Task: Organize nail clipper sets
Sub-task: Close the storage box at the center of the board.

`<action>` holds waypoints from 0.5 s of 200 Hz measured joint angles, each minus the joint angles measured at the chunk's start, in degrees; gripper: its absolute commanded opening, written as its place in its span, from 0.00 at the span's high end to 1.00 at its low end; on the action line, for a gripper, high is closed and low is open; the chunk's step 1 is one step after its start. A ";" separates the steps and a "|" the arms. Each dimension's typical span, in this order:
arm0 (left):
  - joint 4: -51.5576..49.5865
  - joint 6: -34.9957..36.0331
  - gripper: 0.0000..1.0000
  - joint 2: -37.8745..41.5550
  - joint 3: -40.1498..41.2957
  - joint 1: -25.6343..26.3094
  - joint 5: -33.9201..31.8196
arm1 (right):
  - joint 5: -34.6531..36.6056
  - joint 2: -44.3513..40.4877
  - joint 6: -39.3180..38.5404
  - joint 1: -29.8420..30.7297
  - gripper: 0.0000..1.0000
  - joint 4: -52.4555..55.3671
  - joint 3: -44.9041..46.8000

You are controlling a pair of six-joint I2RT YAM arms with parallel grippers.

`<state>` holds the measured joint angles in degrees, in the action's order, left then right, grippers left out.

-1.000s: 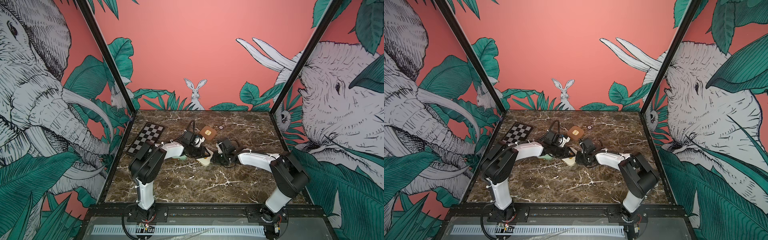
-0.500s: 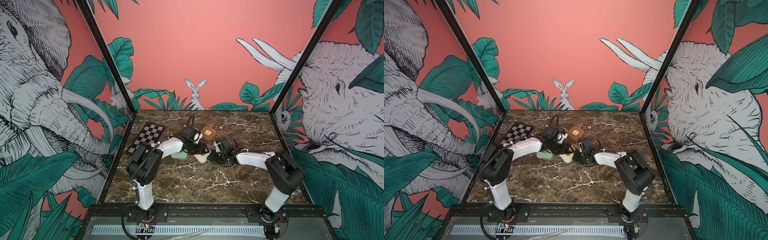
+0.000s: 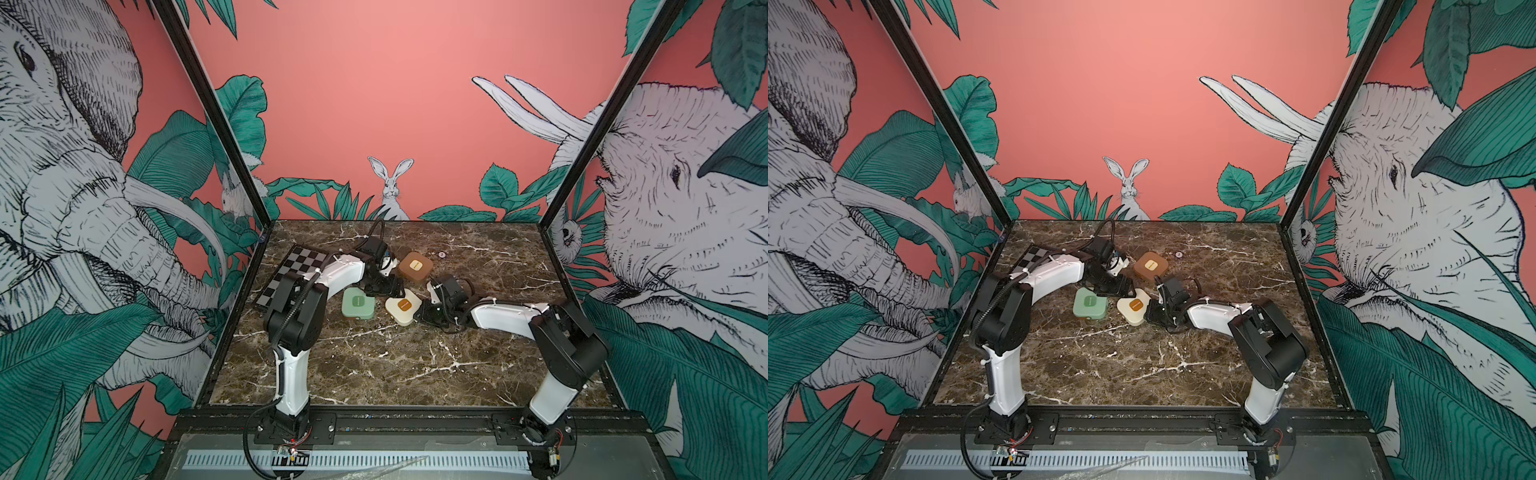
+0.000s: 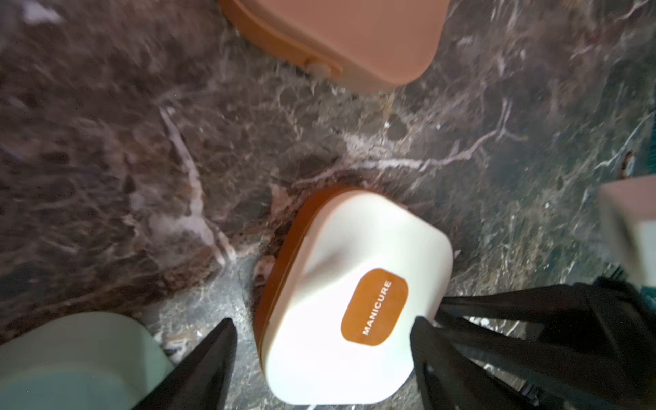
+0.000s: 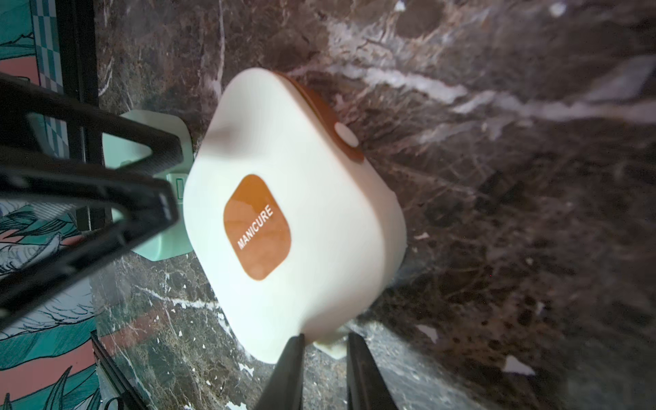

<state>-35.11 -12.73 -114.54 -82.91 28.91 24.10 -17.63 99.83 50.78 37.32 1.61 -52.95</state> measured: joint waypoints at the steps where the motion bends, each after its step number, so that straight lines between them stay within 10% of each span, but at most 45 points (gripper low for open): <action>1: -0.11 0.09 0.21 -0.11 0.00 0.04 0.07 | 0.00 0.02 -0.04 0.00 0.77 0.11 -0.07; 100: -2.21 1.05 0.44 0.42 3.87 1.84 -1.88 | -0.37 0.46 -1.51 -0.98 0.75 2.08 -0.98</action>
<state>-37.32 -11.68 -114.13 -79.05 30.74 22.22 -18.00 100.29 49.28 36.34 3.68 -53.93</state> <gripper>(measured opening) 0.572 0.244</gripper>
